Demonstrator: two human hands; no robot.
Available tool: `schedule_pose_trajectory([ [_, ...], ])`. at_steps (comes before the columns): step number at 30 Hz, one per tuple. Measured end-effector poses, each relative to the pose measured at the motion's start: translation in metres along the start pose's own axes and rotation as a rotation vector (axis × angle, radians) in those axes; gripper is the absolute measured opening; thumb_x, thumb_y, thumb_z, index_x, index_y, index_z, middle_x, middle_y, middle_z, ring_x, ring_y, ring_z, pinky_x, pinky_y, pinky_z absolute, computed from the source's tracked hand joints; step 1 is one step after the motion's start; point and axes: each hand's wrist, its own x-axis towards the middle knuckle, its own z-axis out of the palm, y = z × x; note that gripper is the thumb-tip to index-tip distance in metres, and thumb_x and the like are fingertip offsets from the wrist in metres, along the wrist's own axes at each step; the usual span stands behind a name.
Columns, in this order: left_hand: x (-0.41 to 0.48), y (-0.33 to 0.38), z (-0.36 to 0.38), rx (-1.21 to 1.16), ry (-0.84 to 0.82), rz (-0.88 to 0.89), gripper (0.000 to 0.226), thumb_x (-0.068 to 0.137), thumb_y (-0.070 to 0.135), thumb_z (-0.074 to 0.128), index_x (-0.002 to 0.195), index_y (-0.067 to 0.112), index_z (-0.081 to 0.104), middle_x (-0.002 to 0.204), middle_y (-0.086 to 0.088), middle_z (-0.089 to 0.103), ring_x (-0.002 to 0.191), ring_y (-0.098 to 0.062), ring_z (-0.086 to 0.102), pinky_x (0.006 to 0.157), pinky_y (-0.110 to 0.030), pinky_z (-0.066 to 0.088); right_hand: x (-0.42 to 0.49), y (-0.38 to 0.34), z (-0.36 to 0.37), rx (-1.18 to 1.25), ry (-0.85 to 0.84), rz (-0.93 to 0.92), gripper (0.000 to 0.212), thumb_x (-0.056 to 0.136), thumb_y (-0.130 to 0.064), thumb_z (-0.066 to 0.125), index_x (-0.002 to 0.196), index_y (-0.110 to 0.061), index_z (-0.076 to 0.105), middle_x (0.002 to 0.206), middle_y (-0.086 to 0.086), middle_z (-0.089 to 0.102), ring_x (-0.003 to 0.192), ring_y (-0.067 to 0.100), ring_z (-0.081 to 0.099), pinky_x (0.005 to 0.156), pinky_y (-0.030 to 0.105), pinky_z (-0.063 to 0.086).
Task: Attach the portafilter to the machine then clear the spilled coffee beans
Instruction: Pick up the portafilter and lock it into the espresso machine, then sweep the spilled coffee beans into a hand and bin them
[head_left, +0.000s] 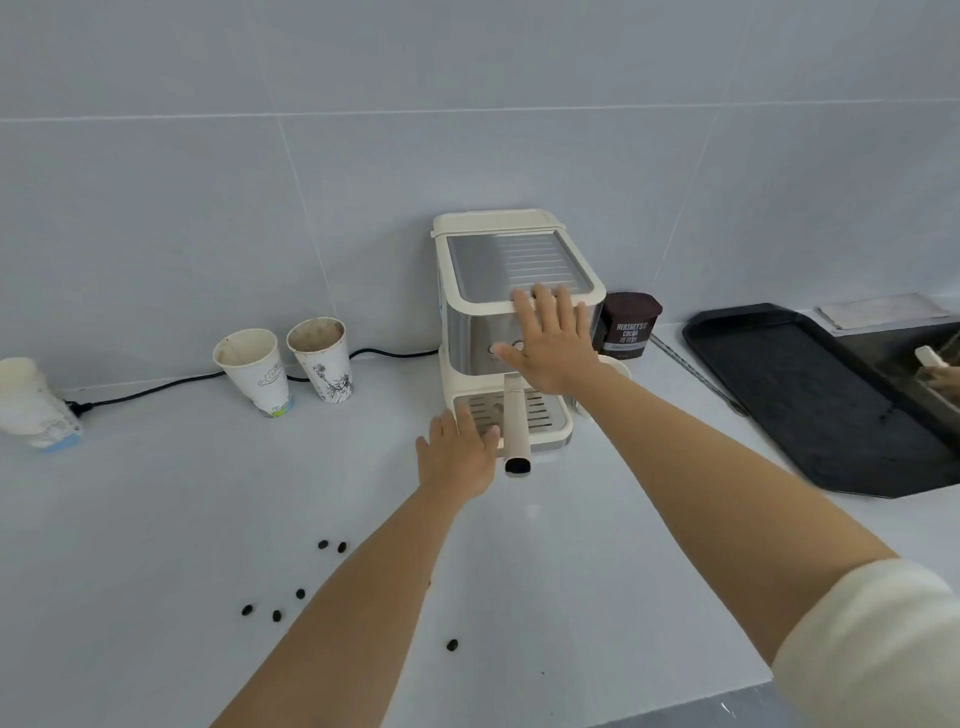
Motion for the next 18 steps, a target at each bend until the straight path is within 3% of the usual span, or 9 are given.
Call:
schedule_pose_trajectory([
  [5, -0.021, -0.045, -0.023, 0.247, 0.089, 0.054, 0.062, 0.097, 0.042, 0.012, 0.146, 0.01, -0.008, 0.158, -0.006, -0.006, 0.145, -0.022, -0.011, 0.117, -0.048, -0.003, -0.02, -0.027, 0.005, 0.024, -0.038, -0.052, 0.073, 0.096, -0.052, 0.025, 0.146, -0.014, -0.012, 0.154, 0.016, -0.019, 0.139, 0.036, -0.02, 0.114, 0.049, -0.006],
  [6, -0.044, -0.072, -0.034, 0.283, 0.151, 0.001, 0.062, 0.097, 0.043, 0.012, 0.145, 0.011, -0.01, 0.158, -0.005, -0.008, 0.144, -0.022, -0.013, 0.116, -0.048, -0.005, -0.023, -0.06, 0.007, 0.044, -0.072, -0.155, 0.073, 0.096, -0.053, 0.024, 0.145, -0.014, -0.012, 0.153, 0.016, -0.019, 0.139, 0.035, -0.02, 0.114, 0.049, -0.006],
  [7, -0.066, -0.095, -0.046, 0.301, 0.196, -0.057, 0.062, 0.096, 0.044, 0.011, 0.145, 0.012, -0.012, 0.158, -0.005, -0.009, 0.144, -0.021, -0.014, 0.116, -0.047, -0.007, -0.028, -0.093, 0.009, 0.058, -0.102, -0.249, 0.073, 0.096, -0.053, 0.024, 0.145, -0.014, -0.013, 0.153, 0.015, -0.02, 0.139, 0.034, -0.02, 0.114, 0.049, -0.006],
  [12, -0.086, -0.127, -0.054, 0.346, 0.269, -0.081, 0.065, 0.095, 0.048, 0.012, 0.145, 0.016, -0.014, 0.158, -0.003, -0.013, 0.144, -0.02, -0.015, 0.115, -0.047, -0.009, -0.048, -0.128, 0.029, 0.122, -0.155, -0.297, 0.073, 0.096, -0.051, 0.026, 0.144, -0.015, -0.016, 0.154, 0.013, -0.019, 0.141, 0.029, -0.018, 0.114, 0.048, -0.006],
  [18, -0.086, -0.141, -0.067, 0.373, 0.384, -0.084, 0.069, 0.093, 0.052, 0.013, 0.141, 0.015, -0.02, 0.157, -0.004, -0.014, 0.144, -0.022, -0.016, 0.114, -0.051, -0.011, -0.058, -0.129, 0.034, 0.172, -0.091, -0.333, 0.073, 0.096, -0.05, 0.027, 0.145, -0.015, -0.015, 0.154, 0.013, -0.017, 0.142, 0.028, -0.014, 0.115, 0.044, -0.002],
])
